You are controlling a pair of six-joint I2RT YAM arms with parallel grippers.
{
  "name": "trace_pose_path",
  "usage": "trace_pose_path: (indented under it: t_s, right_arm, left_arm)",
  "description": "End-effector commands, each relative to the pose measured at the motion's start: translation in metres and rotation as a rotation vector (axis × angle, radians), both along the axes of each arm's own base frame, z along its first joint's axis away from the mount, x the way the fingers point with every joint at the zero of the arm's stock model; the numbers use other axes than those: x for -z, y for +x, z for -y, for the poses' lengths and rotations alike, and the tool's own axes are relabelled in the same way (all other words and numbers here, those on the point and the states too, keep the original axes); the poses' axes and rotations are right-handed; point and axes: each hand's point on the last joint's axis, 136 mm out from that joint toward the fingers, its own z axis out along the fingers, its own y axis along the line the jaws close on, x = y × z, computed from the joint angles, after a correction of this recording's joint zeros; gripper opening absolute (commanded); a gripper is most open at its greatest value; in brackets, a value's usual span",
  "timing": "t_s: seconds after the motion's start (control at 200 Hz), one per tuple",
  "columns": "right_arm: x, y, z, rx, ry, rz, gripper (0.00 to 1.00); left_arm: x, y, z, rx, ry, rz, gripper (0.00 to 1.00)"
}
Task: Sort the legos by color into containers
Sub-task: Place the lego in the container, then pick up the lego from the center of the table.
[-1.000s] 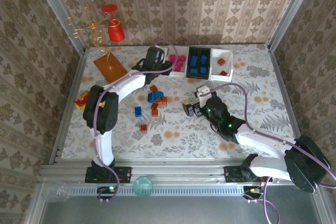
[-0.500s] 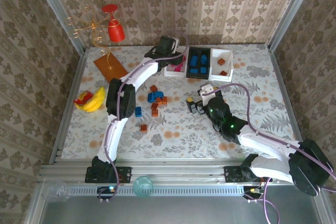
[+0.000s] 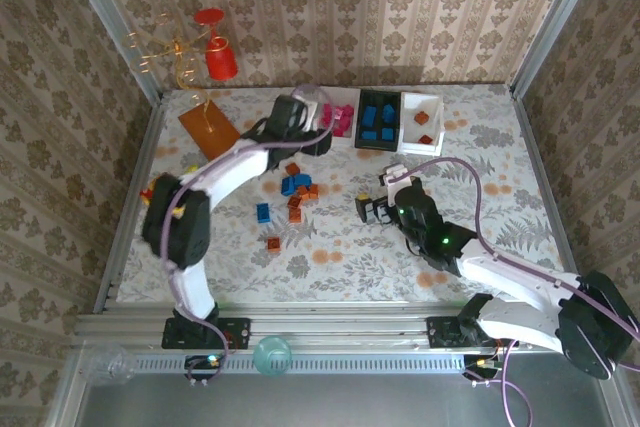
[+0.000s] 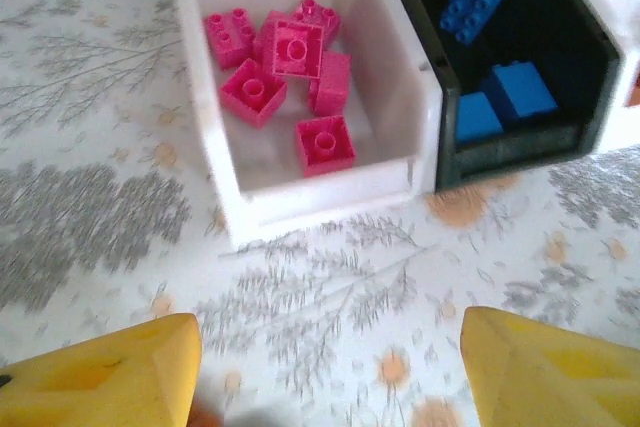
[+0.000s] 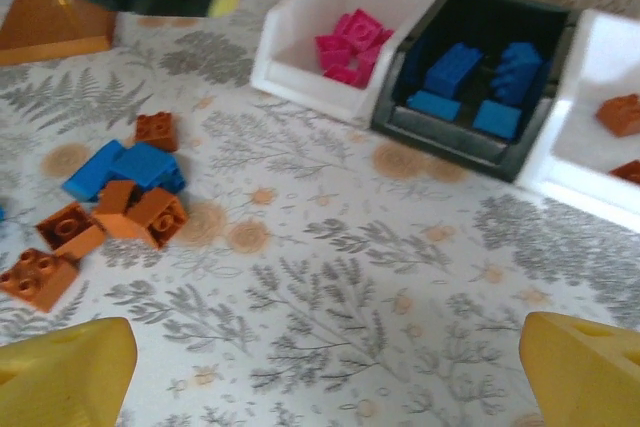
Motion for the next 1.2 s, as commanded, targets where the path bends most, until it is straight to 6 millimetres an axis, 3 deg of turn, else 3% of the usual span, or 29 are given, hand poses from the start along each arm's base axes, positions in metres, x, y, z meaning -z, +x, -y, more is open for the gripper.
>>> trace_pose_path:
  t_s: [0.0,0.125,0.175,0.35,0.52,0.73,1.195]
  right_arm:
    - [0.017,-0.004,-0.033,-0.083,0.030,-0.099,0.99]
    - [0.041,0.006,-0.061,-0.116,-0.008,-0.186,0.99]
    - [0.060,0.012,-0.074,-0.133,-0.031,-0.232,0.98]
    - [0.095,0.041,-0.107,-0.159,-0.102,-0.295,0.91]
    - [0.124,0.067,-0.117,-0.127,-0.145,-0.348,0.81]
    - [0.139,0.088,-0.128,-0.140,-0.136,-0.387,0.72]
    - [0.150,0.112,-0.141,-0.178,-0.056,-0.450,0.68]
  left_arm:
    - [-0.010,-0.023,-0.030,-0.058,-0.107,0.059,0.71]
    - [0.009,-0.060,-0.068,-0.113,-0.174,-0.008,0.71]
    - [0.012,-0.068,-0.086,-0.147,-0.195,-0.013,0.71]
    - [0.017,-0.096,-0.112,-0.186,-0.191,-0.020,0.71]
    - [0.013,-0.109,-0.124,-0.206,-0.182,0.007,0.71]
    - [0.011,-0.112,-0.128,-0.213,-0.181,0.024,0.71]
    - [0.016,-0.111,-0.124,-0.203,-0.194,0.012,0.71]
